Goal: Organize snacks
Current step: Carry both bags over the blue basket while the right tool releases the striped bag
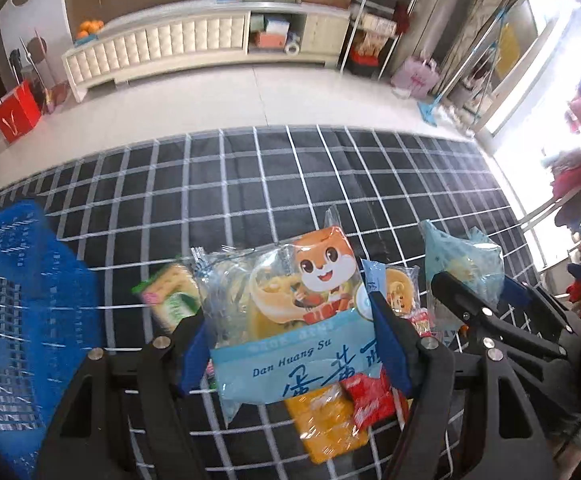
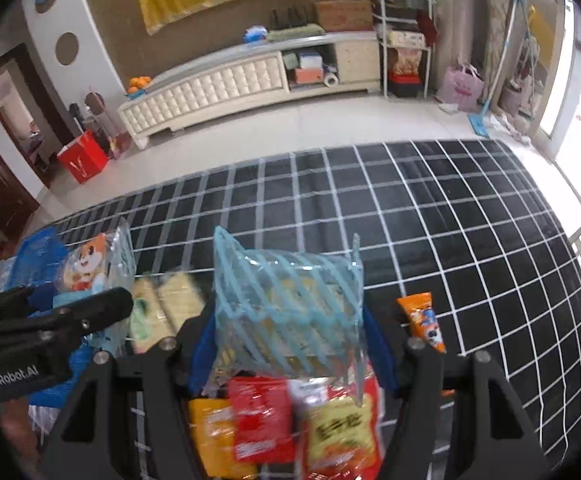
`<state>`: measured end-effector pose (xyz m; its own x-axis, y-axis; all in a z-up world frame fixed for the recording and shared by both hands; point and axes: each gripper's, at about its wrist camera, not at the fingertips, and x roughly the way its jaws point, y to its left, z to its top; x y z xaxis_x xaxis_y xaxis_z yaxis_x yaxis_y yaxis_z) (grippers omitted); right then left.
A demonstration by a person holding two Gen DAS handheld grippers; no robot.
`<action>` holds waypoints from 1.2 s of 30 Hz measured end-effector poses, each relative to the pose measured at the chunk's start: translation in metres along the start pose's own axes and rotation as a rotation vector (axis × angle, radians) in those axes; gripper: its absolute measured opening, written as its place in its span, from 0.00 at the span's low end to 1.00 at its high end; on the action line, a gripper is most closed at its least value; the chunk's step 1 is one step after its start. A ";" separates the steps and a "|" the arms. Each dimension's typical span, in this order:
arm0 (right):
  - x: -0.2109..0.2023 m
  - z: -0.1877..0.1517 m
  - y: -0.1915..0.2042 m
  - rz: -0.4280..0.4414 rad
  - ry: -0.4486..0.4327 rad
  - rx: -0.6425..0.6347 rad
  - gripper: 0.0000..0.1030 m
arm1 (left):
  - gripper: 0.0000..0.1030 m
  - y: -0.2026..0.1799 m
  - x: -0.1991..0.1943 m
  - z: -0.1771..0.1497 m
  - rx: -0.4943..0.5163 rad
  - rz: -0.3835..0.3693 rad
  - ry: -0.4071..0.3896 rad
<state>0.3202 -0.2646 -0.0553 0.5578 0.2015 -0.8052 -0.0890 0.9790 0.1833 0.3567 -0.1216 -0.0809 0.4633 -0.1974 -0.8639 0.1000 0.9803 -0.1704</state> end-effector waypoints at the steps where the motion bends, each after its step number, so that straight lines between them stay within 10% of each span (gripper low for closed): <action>1: -0.005 0.000 0.006 0.002 -0.007 -0.006 0.67 | 0.67 0.006 -0.010 -0.002 0.002 0.001 -0.016; 17: -0.064 0.004 0.167 0.128 -0.073 -0.210 0.67 | 0.67 0.136 -0.156 -0.048 -0.068 0.061 -0.210; 36: 0.022 0.014 0.296 0.072 0.057 -0.420 0.67 | 0.67 0.280 -0.159 -0.060 -0.196 0.133 -0.196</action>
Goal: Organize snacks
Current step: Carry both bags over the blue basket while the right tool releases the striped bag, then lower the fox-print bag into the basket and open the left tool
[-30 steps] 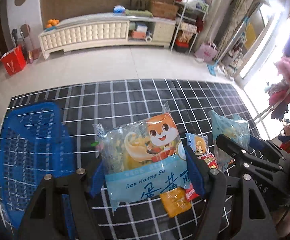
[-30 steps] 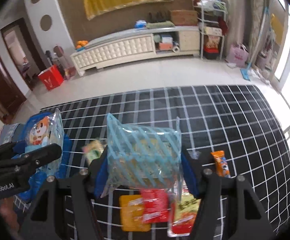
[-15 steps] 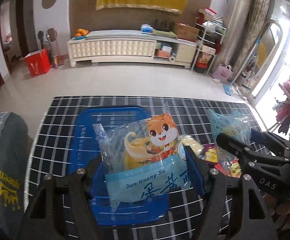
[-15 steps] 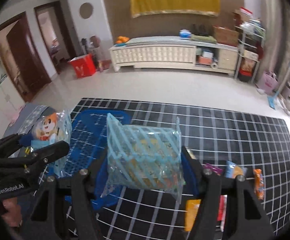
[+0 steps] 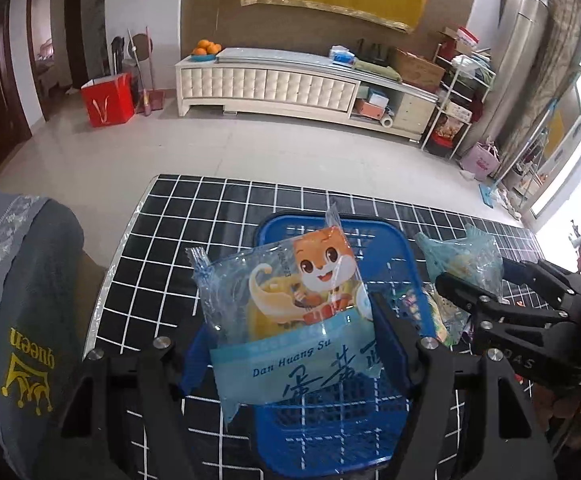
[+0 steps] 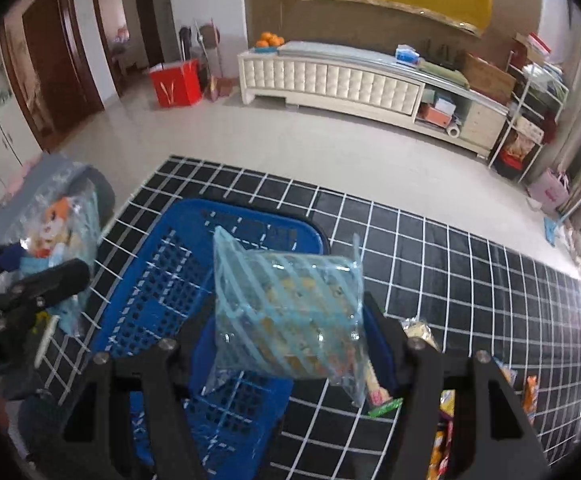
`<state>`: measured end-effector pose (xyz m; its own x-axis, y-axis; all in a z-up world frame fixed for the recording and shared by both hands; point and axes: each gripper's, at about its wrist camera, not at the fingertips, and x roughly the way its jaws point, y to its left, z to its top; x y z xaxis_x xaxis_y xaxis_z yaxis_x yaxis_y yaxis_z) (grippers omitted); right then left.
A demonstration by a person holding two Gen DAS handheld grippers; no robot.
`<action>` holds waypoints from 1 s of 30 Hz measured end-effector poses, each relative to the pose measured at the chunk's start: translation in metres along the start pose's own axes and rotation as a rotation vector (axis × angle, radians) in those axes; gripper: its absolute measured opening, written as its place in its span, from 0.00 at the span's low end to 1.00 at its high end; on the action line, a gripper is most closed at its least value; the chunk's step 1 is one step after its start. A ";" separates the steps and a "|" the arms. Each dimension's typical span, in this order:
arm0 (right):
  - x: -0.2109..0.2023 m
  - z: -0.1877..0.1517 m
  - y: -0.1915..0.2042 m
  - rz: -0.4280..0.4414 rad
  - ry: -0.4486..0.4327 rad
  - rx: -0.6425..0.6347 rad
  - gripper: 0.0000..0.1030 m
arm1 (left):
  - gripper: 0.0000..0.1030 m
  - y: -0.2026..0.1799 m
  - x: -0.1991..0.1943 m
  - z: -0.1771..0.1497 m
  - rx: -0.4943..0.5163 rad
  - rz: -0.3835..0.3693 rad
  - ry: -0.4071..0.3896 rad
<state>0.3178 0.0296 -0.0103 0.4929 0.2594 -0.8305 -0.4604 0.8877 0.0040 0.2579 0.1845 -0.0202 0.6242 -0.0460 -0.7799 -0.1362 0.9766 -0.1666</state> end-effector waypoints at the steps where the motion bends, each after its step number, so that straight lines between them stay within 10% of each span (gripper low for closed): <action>1: 0.005 0.003 0.001 -0.012 0.007 -0.011 0.67 | 0.67 0.003 0.004 0.001 -0.005 -0.006 0.001; 8: 0.031 0.017 0.023 -0.093 0.046 -0.096 0.68 | 0.67 0.014 0.024 -0.001 -0.019 -0.010 0.025; 15: 0.032 0.018 0.026 -0.214 0.002 -0.129 0.91 | 0.67 0.020 0.033 -0.006 -0.023 -0.003 0.043; 30: -0.008 -0.006 -0.008 -0.022 0.000 0.028 0.92 | 0.67 -0.005 0.020 -0.012 0.040 0.029 0.046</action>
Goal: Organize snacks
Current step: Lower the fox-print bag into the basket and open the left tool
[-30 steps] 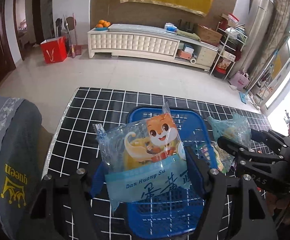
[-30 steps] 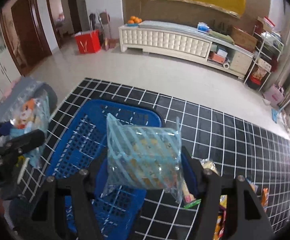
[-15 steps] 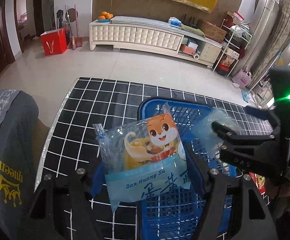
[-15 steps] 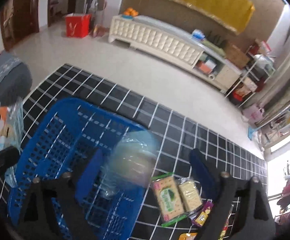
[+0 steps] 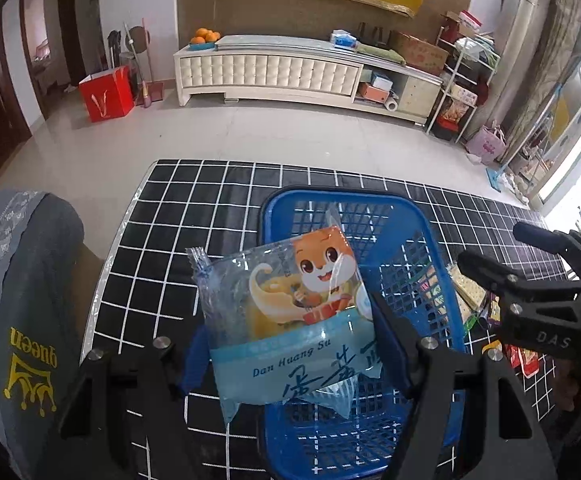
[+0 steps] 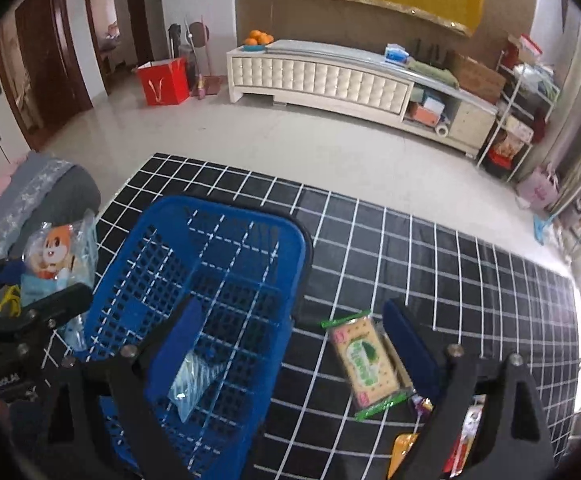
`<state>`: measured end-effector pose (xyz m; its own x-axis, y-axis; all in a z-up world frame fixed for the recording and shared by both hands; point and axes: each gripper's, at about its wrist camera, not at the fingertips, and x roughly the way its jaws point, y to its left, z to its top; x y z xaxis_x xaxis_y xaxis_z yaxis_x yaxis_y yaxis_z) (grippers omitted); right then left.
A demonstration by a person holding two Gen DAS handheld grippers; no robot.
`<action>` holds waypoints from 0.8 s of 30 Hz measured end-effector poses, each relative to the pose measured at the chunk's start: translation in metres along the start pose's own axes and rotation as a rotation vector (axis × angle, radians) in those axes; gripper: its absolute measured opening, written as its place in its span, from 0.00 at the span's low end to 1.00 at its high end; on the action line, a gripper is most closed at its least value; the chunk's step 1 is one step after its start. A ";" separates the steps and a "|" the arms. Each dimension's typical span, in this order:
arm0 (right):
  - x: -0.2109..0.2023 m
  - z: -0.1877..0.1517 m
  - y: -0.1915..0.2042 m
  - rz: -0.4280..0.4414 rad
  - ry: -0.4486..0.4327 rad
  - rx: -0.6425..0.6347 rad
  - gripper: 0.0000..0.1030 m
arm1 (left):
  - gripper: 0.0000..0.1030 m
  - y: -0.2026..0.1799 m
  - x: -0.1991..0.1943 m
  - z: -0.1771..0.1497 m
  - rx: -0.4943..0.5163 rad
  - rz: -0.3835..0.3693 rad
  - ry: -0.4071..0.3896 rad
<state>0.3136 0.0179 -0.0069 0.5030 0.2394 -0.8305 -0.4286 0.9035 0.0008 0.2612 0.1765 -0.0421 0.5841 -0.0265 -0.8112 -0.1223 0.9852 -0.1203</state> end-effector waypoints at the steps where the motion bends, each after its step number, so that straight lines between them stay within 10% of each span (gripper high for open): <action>1: -0.001 -0.002 -0.002 0.007 0.002 0.007 0.92 | 0.67 -0.003 0.000 0.000 0.009 0.000 0.000; 24: 0.015 -0.013 -0.042 0.066 0.007 0.094 0.92 | 0.74 -0.049 0.069 0.033 0.102 -0.030 0.075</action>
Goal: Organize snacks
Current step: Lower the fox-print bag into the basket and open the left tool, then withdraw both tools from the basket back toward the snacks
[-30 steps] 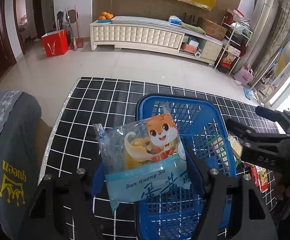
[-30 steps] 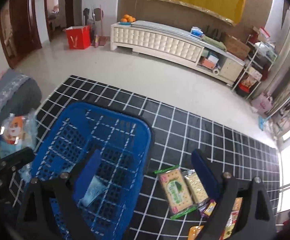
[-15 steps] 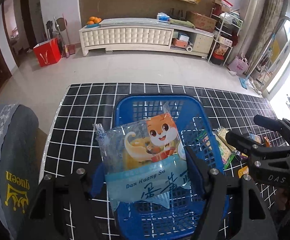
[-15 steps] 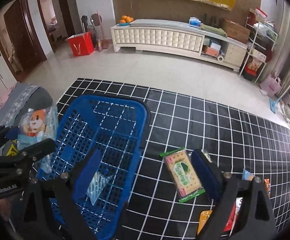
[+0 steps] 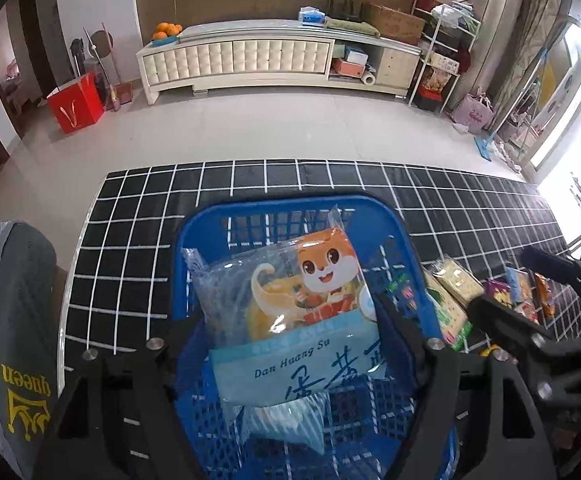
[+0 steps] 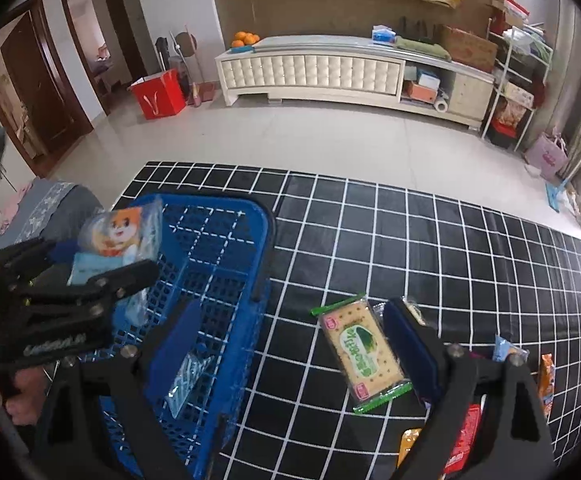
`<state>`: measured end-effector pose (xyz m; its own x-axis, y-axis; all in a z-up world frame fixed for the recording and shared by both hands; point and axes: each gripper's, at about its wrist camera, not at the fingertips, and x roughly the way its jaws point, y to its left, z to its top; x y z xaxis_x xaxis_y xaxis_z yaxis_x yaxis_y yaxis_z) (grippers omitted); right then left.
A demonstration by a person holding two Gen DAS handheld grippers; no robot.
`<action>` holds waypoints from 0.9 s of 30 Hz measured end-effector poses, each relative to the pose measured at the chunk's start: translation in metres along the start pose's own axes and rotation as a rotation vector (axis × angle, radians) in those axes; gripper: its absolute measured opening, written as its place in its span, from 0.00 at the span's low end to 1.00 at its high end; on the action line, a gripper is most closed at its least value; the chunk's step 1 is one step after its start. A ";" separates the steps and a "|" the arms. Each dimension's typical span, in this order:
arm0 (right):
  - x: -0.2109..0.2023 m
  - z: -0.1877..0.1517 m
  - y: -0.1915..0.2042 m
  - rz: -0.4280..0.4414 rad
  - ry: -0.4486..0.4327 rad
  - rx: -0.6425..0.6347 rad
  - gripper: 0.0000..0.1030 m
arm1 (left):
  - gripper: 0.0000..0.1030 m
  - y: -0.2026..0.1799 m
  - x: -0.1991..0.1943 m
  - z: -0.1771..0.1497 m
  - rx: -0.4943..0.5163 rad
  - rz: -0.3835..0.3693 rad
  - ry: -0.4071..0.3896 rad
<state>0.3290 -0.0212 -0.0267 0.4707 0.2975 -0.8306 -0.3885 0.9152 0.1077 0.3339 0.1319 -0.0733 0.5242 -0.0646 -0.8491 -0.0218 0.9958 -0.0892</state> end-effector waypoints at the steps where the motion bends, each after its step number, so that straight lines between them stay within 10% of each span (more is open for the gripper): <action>1: 0.001 -0.001 0.000 0.001 0.002 -0.002 0.92 | 0.76 -0.001 0.005 0.001 0.006 0.001 0.007; 27: -0.079 -0.020 -0.008 0.028 -0.083 0.023 0.92 | 0.76 -0.027 -0.075 -0.029 0.015 -0.037 -0.104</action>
<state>0.2790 -0.0571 0.0267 0.5242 0.3441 -0.7790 -0.3848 0.9117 0.1438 0.2700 0.1078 -0.0223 0.6099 -0.0953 -0.7867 0.0119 0.9937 -0.1112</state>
